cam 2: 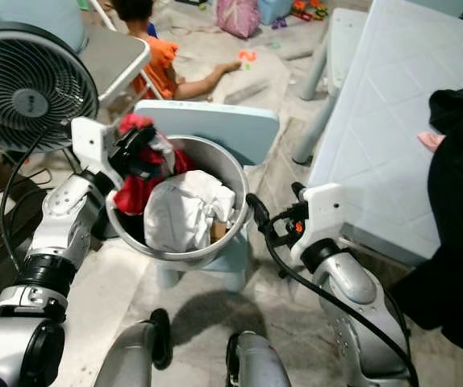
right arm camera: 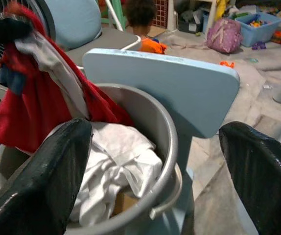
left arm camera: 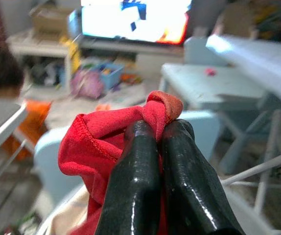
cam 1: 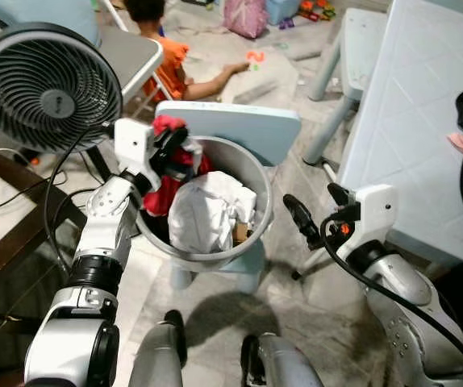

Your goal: Hang hanger

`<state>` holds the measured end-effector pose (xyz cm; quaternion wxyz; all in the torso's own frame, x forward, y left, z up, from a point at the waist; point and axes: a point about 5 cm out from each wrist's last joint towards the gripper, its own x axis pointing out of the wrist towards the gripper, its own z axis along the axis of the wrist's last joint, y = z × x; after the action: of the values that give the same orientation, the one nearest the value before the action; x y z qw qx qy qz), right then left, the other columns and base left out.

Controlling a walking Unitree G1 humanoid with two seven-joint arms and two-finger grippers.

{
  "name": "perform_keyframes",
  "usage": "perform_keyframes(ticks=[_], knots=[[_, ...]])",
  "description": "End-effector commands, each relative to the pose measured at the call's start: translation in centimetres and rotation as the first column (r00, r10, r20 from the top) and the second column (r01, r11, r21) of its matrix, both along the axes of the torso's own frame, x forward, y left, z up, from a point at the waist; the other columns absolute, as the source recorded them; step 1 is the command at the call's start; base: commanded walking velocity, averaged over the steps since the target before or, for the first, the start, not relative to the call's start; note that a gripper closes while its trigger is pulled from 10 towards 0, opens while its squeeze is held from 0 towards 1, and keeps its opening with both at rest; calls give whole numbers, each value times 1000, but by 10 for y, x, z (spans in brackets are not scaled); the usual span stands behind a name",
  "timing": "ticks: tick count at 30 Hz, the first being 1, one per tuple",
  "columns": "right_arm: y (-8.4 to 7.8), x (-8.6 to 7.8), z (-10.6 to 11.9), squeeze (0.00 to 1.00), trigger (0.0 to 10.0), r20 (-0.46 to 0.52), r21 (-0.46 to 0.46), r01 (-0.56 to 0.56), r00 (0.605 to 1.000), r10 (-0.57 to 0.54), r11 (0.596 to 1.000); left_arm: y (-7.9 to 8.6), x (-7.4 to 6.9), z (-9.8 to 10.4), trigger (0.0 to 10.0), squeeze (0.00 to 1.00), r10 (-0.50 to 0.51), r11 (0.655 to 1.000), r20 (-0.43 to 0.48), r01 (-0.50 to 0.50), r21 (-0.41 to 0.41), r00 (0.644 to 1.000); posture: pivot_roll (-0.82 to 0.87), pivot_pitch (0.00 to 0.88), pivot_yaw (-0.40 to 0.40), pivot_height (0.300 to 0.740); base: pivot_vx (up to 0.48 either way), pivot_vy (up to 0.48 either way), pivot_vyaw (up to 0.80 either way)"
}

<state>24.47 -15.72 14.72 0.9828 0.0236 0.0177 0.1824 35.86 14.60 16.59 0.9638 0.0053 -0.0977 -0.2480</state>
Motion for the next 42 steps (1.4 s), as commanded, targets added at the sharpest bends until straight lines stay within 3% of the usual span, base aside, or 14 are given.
perform_keyframes(ticks=[1, 5, 9, 11, 12, 18, 23, 24, 33, 34, 35, 36, 37, 42], knots=[[-3, 1, -3, 0, 10000, -1, -8, 30, 1000, -30, 1000, -4, -2, 12, 0, 0, -40, 999, 42, 40, 9, 998, -62, 162, -17, 740, 0, 0, 0], [2, 12, -6, 0, 10000, 22, 7, 62, 998, -62, 998, -8, 2, 48, 0, 0, -59, 998, 145, 63, -22, 988, -34, 145, -8, 740, 0, 0, 0], [5, 18, -6, 0, 10000, 40, 12, 69, 997, -70, 998, -20, -3, 64, 0, 0, -140, 987, 156, 151, -59, 978, -24, 133, -1, 740, 0, 0, 0], [6, 21, -7, 0, 10000, 53, 14, 76, 996, -77, 997, -35, -11, 74, 0, 0, -240, 954, 136, 260, -151, 961, -20, 128, 3, 740, 0, 0, 0], [7, 22, -8, 0, 10000, 59, 15, 83, 995, -84, 996, -51, -20, 80, 0, 0, -350, 914, 146, 371, -164, 925, -19, 128, 4, 740, 0, 0, 0], [8, 24, -8, 0, 10000, 68, 17, 91, 993, -92, 996, -75, -36, 81, 0, 0, -503, 846, 134, 518, -127, 854, -18, 126, 9, 740, 0, 0, 0], [10, 25, -10, 0, 10000, 80, 17, 93, 992, -94, 996, -78, -45, 40, 0, 0, -548, 836, -50, 549, 15, 835, -22, 125, 14, 740, 0, 0, 0], [9, 25, -11, 0, 10000, 80, 14, 94, 992, -95, 995, -71, -39, 17, 0, 0, -456, 881, -144, 468, 67, 878, -20, 128, 14, 740, 0, 0, 0], [11, 25, -12, 0, 10000, 83, -2, 80, 993, -80, 997, -49, -45, -39, 0, 0, -287, 915, -328, 359, 182, 900, -20, 133, 3, 740, 0, 0, 0], [11, 24, -12, 0, 10000, 84, -3, 80, 993, -80, 997, -48, -45, -41, 1098, 0, -278, 917, -340, 353, 185, 899, -20, 133, 1, 740, 0, 0, 0], [10, 25, -13, 0, 10000, 82, -8, 79, 994, -78, 997, -44, -53, -58, 6941, 0, -272, 881, -412, 397, 256, 870, -21, 134, -1, 740, 0, 0, 0], [10, 25, -13, 0, 10000, 83, -11, 77, 994, -76, 997, -42, -58, -67, 6941, 0, -267, 854, -446, 424, 302, 854, -21, 134, -1, 740, 0, 0, 0], [11, 25, -13, 0, 10000, 83, -12, 75, 994, -73, 997, -41, -60, -71, 10000, 0, -268, 842, -458, 438, 316, 847, -22, 134, -2, 740, 0, 0, 0], [11, 25, -13, 0, 10000, 84, -20, 69, 994, -67, 997, -36, -65, -78, 10000, 0, -245, 817, -464, 439, 374, 851, -22, 133, -5, 740, 0, 0, 0]])
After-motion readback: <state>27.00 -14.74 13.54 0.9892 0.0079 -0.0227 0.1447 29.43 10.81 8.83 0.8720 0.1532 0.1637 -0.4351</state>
